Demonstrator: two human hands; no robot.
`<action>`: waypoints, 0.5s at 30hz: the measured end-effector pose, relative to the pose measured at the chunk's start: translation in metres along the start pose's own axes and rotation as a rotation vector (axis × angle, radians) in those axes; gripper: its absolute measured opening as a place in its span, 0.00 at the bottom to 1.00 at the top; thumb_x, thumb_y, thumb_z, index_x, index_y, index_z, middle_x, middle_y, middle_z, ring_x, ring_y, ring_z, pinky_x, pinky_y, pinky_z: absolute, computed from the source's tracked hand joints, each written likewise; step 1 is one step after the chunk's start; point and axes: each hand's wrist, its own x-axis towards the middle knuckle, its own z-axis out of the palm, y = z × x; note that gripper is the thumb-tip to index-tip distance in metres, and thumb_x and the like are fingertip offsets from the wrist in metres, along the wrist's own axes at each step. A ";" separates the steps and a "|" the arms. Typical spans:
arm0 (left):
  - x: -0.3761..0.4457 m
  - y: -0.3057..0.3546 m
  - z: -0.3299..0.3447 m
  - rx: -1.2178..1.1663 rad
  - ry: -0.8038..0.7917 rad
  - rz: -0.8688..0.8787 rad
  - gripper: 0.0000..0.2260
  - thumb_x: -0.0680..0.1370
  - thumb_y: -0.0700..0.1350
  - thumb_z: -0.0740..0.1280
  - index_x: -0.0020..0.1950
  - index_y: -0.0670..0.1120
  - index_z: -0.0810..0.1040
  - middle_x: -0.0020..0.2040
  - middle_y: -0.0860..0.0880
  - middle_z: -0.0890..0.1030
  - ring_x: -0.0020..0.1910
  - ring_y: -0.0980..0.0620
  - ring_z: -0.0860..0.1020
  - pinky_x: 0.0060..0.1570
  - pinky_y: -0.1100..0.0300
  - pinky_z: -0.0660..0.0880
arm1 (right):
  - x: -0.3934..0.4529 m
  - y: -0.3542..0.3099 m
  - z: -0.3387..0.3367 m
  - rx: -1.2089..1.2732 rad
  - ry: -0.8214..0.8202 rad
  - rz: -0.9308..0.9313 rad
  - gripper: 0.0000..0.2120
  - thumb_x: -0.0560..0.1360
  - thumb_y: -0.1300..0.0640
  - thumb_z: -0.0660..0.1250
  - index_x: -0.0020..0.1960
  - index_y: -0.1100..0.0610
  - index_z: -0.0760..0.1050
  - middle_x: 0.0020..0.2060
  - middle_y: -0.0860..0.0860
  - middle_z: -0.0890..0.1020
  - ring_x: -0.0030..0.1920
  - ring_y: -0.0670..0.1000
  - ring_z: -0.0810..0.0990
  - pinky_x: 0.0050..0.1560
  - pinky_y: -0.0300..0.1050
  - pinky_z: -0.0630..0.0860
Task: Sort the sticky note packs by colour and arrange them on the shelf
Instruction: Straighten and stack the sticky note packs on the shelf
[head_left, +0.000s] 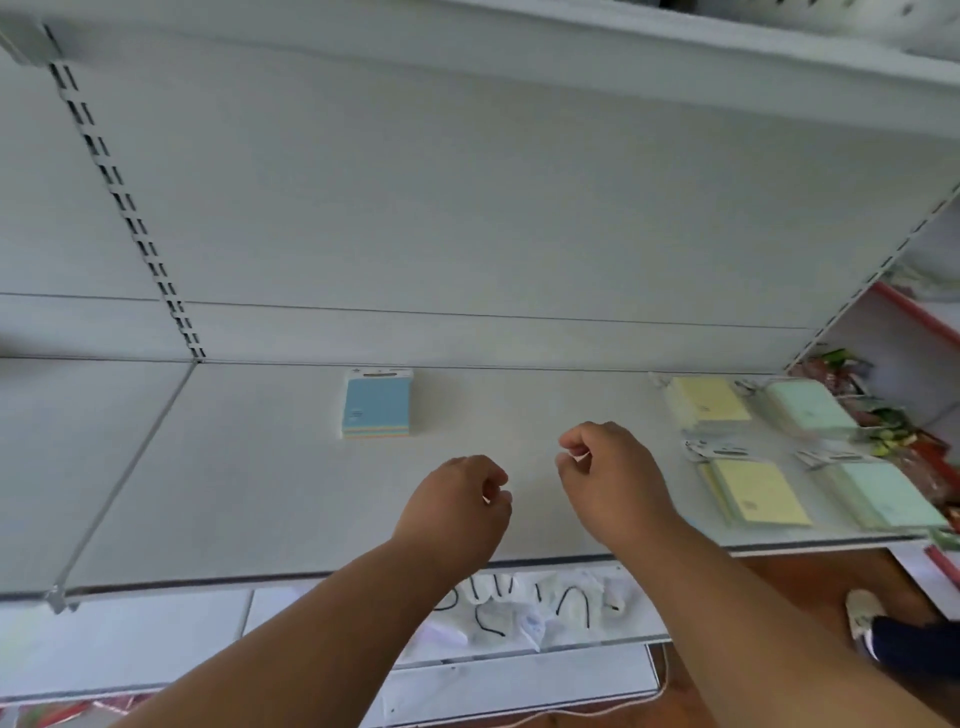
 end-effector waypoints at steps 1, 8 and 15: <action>0.002 0.011 0.011 -0.004 -0.014 -0.012 0.11 0.77 0.48 0.63 0.58 0.51 0.79 0.51 0.54 0.81 0.50 0.55 0.78 0.51 0.65 0.71 | 0.000 0.014 -0.007 -0.021 -0.014 -0.004 0.10 0.77 0.55 0.65 0.57 0.53 0.78 0.52 0.50 0.78 0.49 0.49 0.77 0.49 0.38 0.68; 0.011 0.066 0.069 0.069 -0.052 -0.189 0.13 0.78 0.51 0.62 0.60 0.48 0.78 0.56 0.50 0.80 0.52 0.51 0.77 0.49 0.62 0.71 | 0.003 0.091 -0.033 -0.129 -0.068 0.032 0.14 0.74 0.55 0.66 0.59 0.55 0.76 0.54 0.55 0.76 0.55 0.56 0.76 0.55 0.45 0.73; 0.013 0.093 0.102 0.160 -0.045 -0.262 0.10 0.76 0.50 0.63 0.52 0.44 0.76 0.50 0.46 0.79 0.48 0.45 0.79 0.45 0.56 0.76 | 0.003 0.105 -0.020 0.053 -0.219 0.177 0.16 0.77 0.51 0.64 0.62 0.54 0.70 0.56 0.54 0.77 0.53 0.55 0.78 0.45 0.41 0.69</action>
